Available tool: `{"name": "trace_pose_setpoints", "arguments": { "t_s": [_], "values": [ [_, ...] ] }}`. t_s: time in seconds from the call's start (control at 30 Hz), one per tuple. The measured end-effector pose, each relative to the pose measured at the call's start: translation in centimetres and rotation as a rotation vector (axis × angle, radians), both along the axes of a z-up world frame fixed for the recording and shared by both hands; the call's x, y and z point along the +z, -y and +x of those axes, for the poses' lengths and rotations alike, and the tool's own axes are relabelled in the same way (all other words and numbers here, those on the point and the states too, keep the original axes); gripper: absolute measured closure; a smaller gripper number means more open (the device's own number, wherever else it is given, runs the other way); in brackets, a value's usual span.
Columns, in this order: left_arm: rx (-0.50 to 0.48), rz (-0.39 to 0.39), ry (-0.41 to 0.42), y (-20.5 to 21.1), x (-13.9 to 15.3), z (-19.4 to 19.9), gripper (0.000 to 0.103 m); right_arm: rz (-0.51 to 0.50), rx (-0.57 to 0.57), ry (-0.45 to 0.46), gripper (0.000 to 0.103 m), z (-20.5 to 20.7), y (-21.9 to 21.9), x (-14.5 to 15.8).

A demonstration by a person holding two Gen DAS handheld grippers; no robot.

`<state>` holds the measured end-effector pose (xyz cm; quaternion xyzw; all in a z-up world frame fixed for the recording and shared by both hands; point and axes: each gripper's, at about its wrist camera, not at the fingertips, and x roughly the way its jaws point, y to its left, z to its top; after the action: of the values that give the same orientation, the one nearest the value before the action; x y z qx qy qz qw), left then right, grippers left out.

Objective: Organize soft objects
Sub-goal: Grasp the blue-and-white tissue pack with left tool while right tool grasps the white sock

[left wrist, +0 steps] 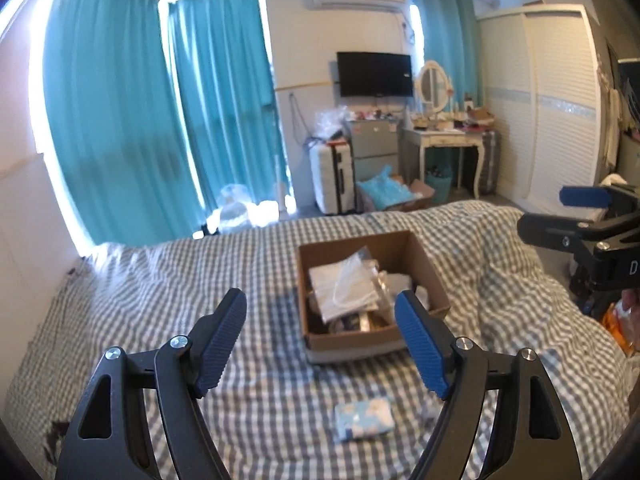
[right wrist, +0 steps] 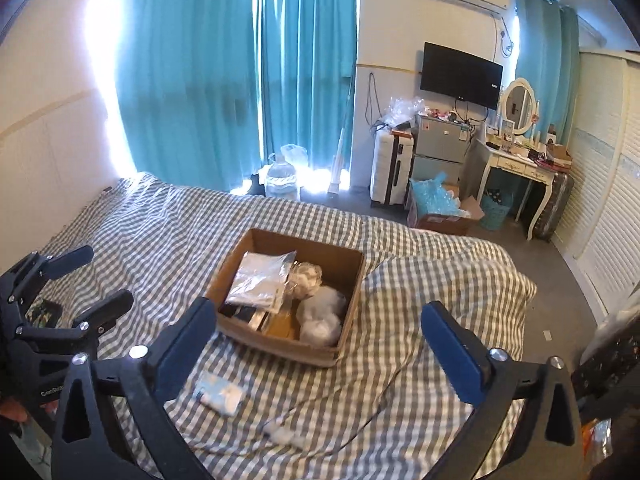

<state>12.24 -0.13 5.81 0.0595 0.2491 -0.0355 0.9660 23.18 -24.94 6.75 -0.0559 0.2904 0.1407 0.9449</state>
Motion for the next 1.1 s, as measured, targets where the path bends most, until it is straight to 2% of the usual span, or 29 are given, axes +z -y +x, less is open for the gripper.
{"name": "trace_pose_setpoints", "arguments": {
  "t_s": [0.1, 0.23, 0.37, 0.43, 0.53, 0.73, 0.8, 0.87, 0.9, 0.93, 0.97, 1.1],
  "values": [
    [0.017, -0.017, -0.030, -0.2, -2.0, -0.6, 0.025, 0.007, -0.007, -0.001, 0.000, -1.8, -0.7, -0.3],
    [0.041, -0.040, -0.084, -0.4, -6.2, -0.3, 0.025, 0.032, 0.007, -0.029, 0.000, -3.3, -1.4, -2.9],
    [0.047, -0.084, -0.153, -0.4, -10.6, 0.9, 0.025, -0.005, -0.013, -0.084, 0.000, -2.6, -2.1, -7.8],
    [0.060, -0.079, -0.176, -0.3, -12.6, 1.4, 0.025, -0.024, -0.017, -0.108, 0.000, -2.0, -2.4, -11.2],
    [0.082, -0.076, -0.209, -0.2, -15.6, 1.7, 0.025, -0.026, -0.021, -0.194, 0.002, -0.8, -2.7, -16.3],
    [0.074, -0.064, -0.329, 0.6, -21.1, 0.7, 0.025, 0.018, -0.010, -0.390, 0.025, 0.8, -2.9, -24.8],
    [0.068, -0.053, -0.343, 0.7, -21.5, 0.6, 0.025, -0.004, -0.002, -0.439, 0.028, 0.9, -3.4, -27.0],
    [0.069, -0.052, -0.334, 0.6, -21.4, 0.4, 0.025, -0.037, 0.006, -0.463, 0.038, 1.1, -4.0, -28.5],
    [0.068, -0.056, -0.329, 0.6, -21.3, 0.2, 0.025, -0.047, 0.010, -0.475, 0.041, 1.2, -4.2, -28.9],
    [0.069, -0.059, -0.326, 0.5, -21.4, 0.1, 0.025, -0.061, 0.006, -0.479, 0.051, 1.3, -4.3, -29.2],
    [0.074, -0.060, -0.326, 0.4, -21.5, 0.1, 0.025, -0.076, 0.000, -0.475, 0.056, 1.3, -4.4, -29.3],
    [0.086, -0.067, -0.350, 0.4, -21.8, 0.2, 0.025, -0.079, -0.018, -0.446, 0.068, 0.9, -4.2, -28.8]
  ]
}}
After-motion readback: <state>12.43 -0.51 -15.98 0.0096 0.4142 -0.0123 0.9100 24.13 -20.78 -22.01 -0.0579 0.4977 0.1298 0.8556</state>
